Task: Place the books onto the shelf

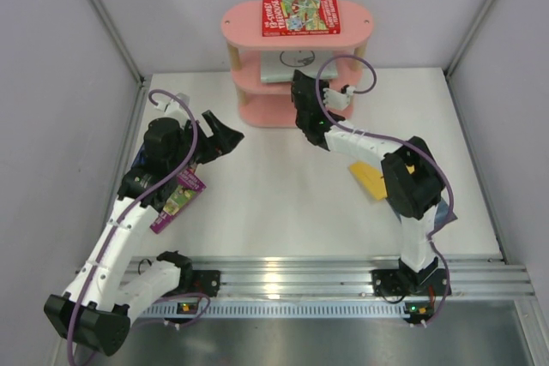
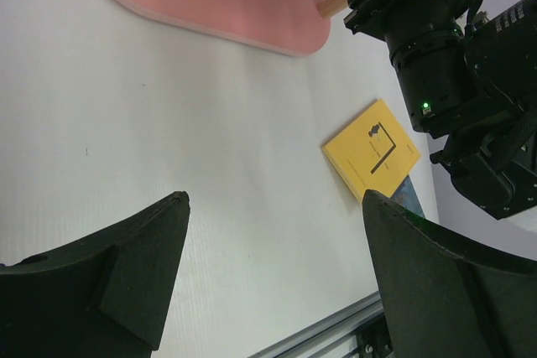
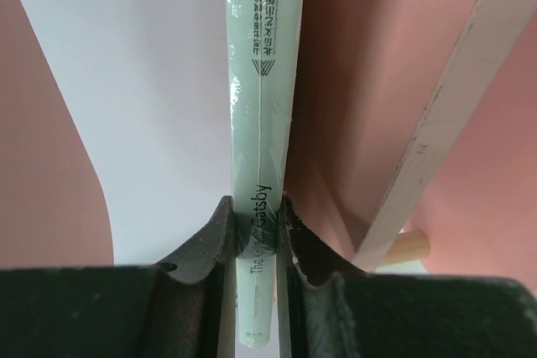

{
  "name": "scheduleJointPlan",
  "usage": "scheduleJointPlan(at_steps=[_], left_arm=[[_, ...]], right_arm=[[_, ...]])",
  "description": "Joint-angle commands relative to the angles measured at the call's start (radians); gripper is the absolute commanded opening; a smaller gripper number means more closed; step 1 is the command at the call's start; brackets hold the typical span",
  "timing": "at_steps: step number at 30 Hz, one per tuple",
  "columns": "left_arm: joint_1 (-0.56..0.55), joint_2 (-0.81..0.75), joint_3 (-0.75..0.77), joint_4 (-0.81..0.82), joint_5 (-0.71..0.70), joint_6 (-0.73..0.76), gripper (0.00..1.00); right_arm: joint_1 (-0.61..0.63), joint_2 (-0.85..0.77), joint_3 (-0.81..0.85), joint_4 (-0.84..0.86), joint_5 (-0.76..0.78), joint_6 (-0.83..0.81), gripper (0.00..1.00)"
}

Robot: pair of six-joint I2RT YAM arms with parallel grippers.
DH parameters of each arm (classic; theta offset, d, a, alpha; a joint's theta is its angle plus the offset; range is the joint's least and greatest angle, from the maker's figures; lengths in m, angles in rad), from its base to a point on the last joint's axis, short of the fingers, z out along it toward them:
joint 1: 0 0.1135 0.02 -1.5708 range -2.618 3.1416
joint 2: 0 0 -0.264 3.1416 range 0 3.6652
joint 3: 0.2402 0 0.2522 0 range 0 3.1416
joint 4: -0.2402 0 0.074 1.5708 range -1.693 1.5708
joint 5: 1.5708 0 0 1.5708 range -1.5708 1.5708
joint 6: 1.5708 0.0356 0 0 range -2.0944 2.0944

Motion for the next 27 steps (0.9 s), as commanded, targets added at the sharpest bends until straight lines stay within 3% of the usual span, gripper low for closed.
scheduleJointPlan(at_steps=[1,16,19,20,23,27], left_arm=[[0.005,-0.021,0.008,0.01,-0.005,0.017,0.89],[0.006,-0.02,0.011,0.011,-0.005,0.014,0.89],[0.004,-0.018,0.012,0.007,-0.005,0.011,0.89],[0.004,-0.018,0.014,0.007,-0.002,0.011,0.89],[0.006,-0.018,0.02,0.008,-0.002,0.006,0.89],[0.005,-0.021,0.022,0.01,0.0,0.0,0.89]], right_arm=[[0.015,-0.019,0.08,0.03,0.066,0.062,0.0],[0.003,0.006,0.143,-0.091,0.048,0.096,0.0],[0.003,-0.005,0.154,-0.145,0.045,0.119,0.09],[0.001,-0.008,0.151,-0.148,0.031,0.124,0.19],[-0.004,-0.016,0.157,-0.192,-0.007,0.133,0.29],[-0.004,-0.031,0.157,-0.24,-0.032,0.134,0.33]])
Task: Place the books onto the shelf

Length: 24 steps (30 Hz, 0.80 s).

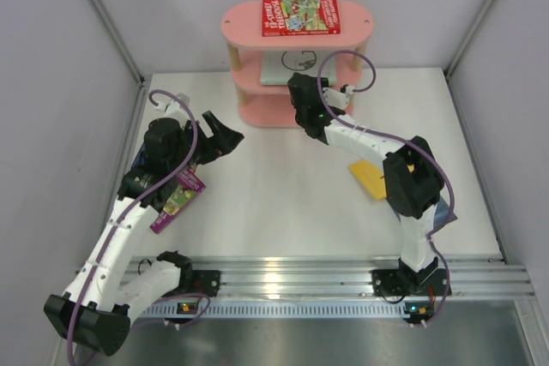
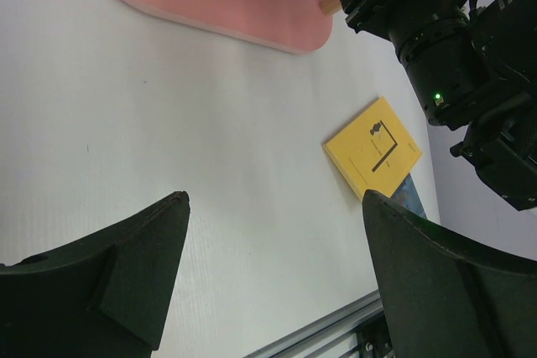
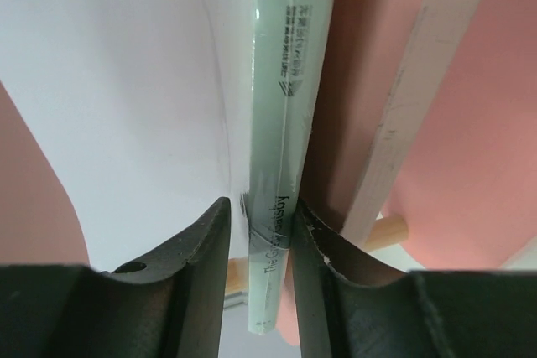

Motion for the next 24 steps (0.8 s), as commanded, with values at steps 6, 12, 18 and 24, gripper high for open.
scheduleJointPlan(at_steps=[6,12,18,24], left_arm=[[0.005,-0.029,0.02,0.009,-0.002,0.006,0.89],[0.005,-0.029,0.023,0.007,-0.011,0.011,0.89],[0.005,-0.021,0.023,0.011,-0.01,0.011,0.89],[0.005,-0.01,0.038,0.004,-0.021,0.022,0.89]], right_arm=[[-0.002,-0.048,0.079,-0.11,-0.042,0.049,0.36],[-0.012,-0.051,0.08,-0.123,-0.054,0.045,0.3],[-0.021,-0.044,0.07,-0.091,-0.058,0.062,0.2],[-0.027,-0.028,0.068,-0.063,-0.036,0.089,0.0]])
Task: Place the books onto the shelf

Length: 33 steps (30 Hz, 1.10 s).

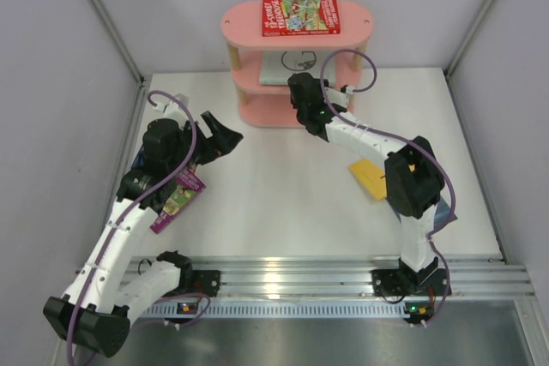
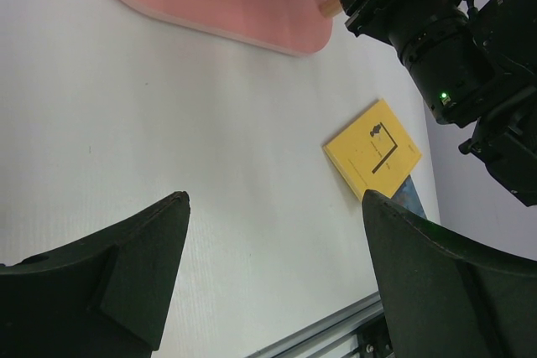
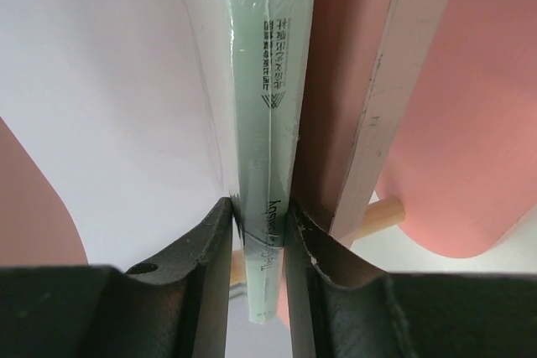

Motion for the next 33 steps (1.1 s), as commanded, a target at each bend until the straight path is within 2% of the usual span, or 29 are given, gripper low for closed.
scheduleJointPlan(at_steps=[1,24,33], left_arm=[[0.005,0.0,0.043,0.007,-0.018,0.023,0.89],[0.005,-0.006,0.04,-0.001,-0.028,0.013,0.88],[0.005,-0.011,0.035,0.001,-0.025,0.01,0.88]], right_arm=[[-0.016,-0.024,0.039,0.047,0.025,0.016,0.0],[-0.063,-0.005,0.044,0.063,-0.058,-0.032,0.0],[-0.066,-0.022,-0.005,0.135,-0.108,-0.075,0.01]])
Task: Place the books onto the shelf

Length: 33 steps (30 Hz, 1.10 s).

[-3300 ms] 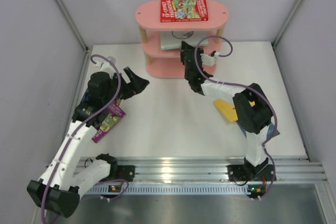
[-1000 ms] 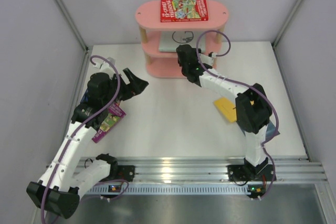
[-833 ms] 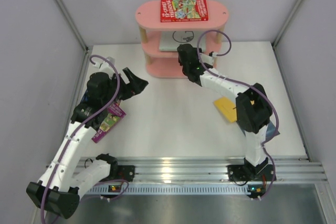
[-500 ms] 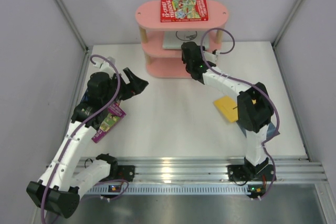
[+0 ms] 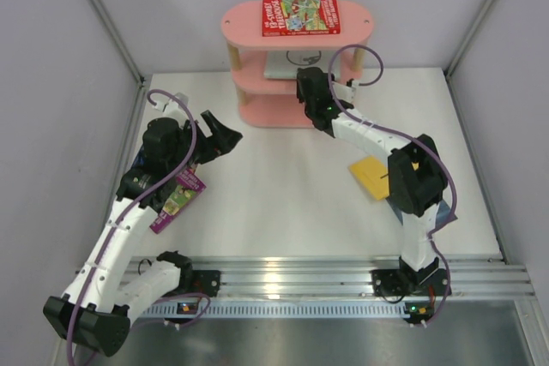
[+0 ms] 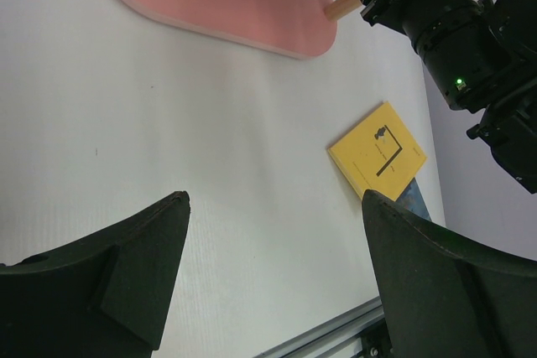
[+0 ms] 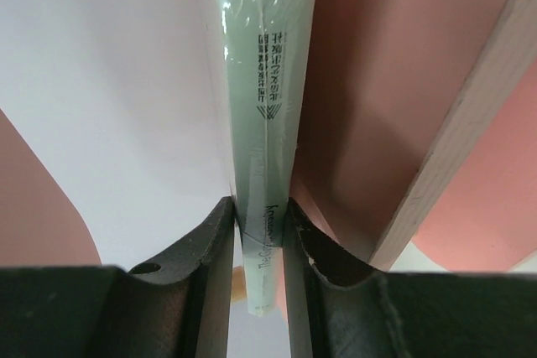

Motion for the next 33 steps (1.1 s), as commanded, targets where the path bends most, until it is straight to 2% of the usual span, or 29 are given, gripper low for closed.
scheduleJointPlan(at_steps=[1,4,8,20,33], left_arm=[[0.005,-0.019,0.025,0.007,-0.014,-0.002,0.88],[0.005,-0.024,0.022,0.005,-0.011,-0.002,0.88],[0.005,-0.029,0.014,0.016,0.0,-0.014,0.88],[0.005,-0.053,0.008,0.011,-0.003,-0.021,0.88],[0.005,-0.058,0.006,0.014,0.003,-0.026,0.88]], right_arm=[[-0.015,-0.03,-0.009,0.078,-0.069,-0.009,0.09],[-0.022,-0.053,-0.001,0.032,-0.101,-0.016,0.29],[-0.025,-0.087,0.002,-0.074,-0.1,-0.016,0.31],[-0.045,-0.076,0.085,-0.19,-0.176,-0.065,0.4],[-0.059,-0.068,0.118,-0.198,-0.239,-0.105,0.43]])
